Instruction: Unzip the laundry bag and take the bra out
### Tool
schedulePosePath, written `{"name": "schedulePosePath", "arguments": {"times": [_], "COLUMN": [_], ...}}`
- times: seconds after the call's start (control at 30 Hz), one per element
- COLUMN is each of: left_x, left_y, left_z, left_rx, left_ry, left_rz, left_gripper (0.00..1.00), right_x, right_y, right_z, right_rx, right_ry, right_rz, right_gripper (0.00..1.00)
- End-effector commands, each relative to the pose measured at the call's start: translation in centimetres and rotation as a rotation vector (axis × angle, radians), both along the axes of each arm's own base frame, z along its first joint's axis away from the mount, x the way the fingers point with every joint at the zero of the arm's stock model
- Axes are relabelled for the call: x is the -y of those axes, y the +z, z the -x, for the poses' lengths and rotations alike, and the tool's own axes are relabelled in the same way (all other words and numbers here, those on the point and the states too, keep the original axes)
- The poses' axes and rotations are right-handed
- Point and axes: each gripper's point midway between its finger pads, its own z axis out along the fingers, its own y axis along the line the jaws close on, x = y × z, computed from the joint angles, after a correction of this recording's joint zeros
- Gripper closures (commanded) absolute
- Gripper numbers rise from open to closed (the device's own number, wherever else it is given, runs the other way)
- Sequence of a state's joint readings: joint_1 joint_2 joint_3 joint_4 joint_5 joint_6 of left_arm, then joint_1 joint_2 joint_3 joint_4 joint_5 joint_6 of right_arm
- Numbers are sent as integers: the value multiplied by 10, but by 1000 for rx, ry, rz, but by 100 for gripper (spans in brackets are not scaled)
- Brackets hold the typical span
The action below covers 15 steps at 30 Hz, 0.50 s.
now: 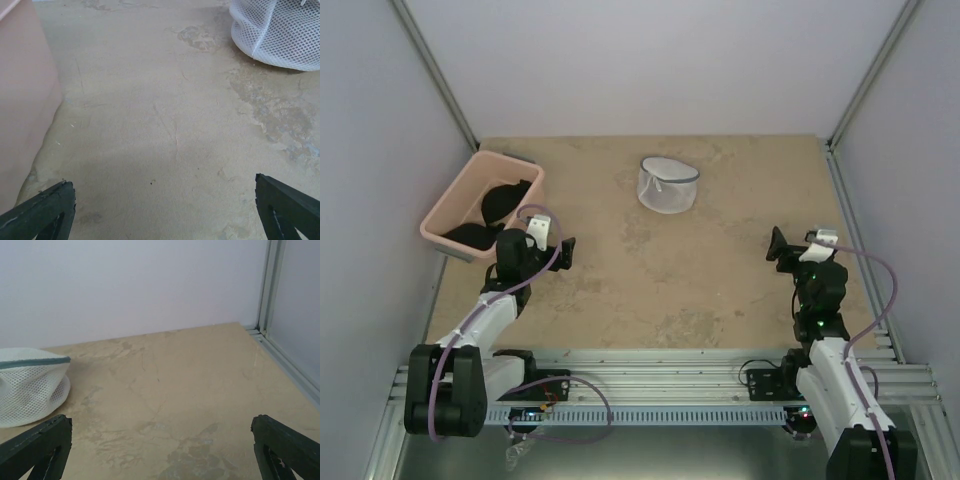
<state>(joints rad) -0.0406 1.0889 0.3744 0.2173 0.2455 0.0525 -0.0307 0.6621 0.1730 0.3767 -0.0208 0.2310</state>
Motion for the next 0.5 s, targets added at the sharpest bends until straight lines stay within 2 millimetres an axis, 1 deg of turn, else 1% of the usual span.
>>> {"name": "schedulePosePath", "arguments": {"times": [0.0,0.07,0.13,0.23,0.3,0.33,0.4,0.43,0.47], "left_x": [1,1,0,10,17,19,25,28,31], "left_y": [8,9,14,22,37,46,59,62,66], "left_z": [0,-1,-3,-1,1,2,3,7,10], "left_rx": [40,37,41,68,83,78,29,-8,-28], "left_ry": [-19,-19,-11,-74,-117,-127,-158,-179,-201], "left_rz": [-3,-10,-6,9,16,21,16,3,-13], "left_gripper": [1,1,1,1,1,1,1,1,1], "right_x": [8,10,12,5,-5,-6,1,-2,-11], "right_y": [8,9,9,9,16,20,28,36,46], "right_z": [4,6,7,10,14,15,17,17,17], "right_rx": [31,40,43,59,107,126,149,165,185], "right_ry": [-49,-56,-69,-32,29,32,-7,11,65], "right_rz": [-12,-13,-18,-25,-16,-17,-33,-9,10], "right_gripper": [2,2,2,2,2,2,3,2,2]}}
